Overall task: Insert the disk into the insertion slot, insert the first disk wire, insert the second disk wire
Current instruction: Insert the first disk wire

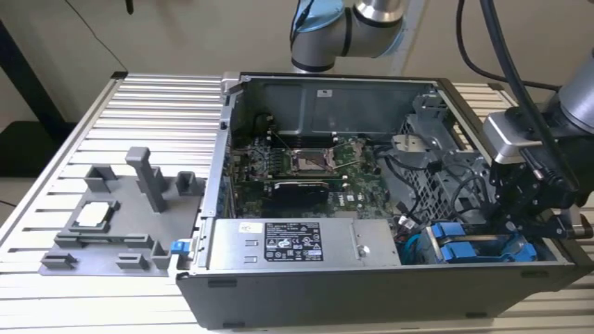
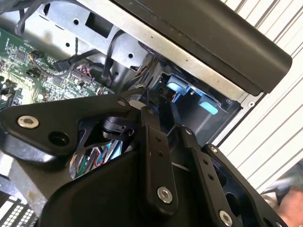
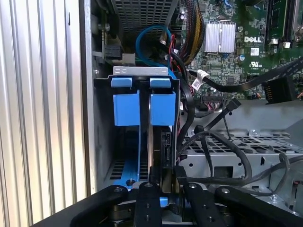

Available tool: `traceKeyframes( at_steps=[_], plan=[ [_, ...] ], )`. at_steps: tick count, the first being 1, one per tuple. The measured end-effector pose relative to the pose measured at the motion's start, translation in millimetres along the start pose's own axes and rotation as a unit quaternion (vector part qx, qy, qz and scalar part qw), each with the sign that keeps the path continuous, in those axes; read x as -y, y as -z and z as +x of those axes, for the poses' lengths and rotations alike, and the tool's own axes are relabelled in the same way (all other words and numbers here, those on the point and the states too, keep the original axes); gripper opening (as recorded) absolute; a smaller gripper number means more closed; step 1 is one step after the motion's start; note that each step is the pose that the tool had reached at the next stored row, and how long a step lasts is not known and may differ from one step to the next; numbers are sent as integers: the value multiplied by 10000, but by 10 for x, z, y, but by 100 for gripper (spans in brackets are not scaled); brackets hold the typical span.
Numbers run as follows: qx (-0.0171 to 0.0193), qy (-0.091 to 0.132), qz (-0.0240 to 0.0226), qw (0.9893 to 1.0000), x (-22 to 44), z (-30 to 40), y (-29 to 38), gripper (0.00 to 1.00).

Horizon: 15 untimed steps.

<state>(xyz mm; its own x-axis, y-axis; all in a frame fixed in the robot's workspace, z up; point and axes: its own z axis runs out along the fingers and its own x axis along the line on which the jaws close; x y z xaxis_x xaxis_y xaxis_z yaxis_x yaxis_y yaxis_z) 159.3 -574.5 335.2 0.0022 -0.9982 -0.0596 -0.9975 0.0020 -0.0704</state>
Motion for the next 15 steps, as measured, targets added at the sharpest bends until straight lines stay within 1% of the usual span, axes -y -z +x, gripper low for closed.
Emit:
traceKeyframes(
  at_steps=[2,4,6,9,14,15],
  plan=[
    [0,0,0,10000,1,-1,16,27],
    [0,0,0,10000,4,-3,58,27],
    [1,0,0,10000,8,-7,117,27],
    [1,0,0,10000,17,-14,239,27],
    [0,0,0,10000,33,-28,467,27],
    [1,-1,0,10000,35,-30,491,27]
  ],
)
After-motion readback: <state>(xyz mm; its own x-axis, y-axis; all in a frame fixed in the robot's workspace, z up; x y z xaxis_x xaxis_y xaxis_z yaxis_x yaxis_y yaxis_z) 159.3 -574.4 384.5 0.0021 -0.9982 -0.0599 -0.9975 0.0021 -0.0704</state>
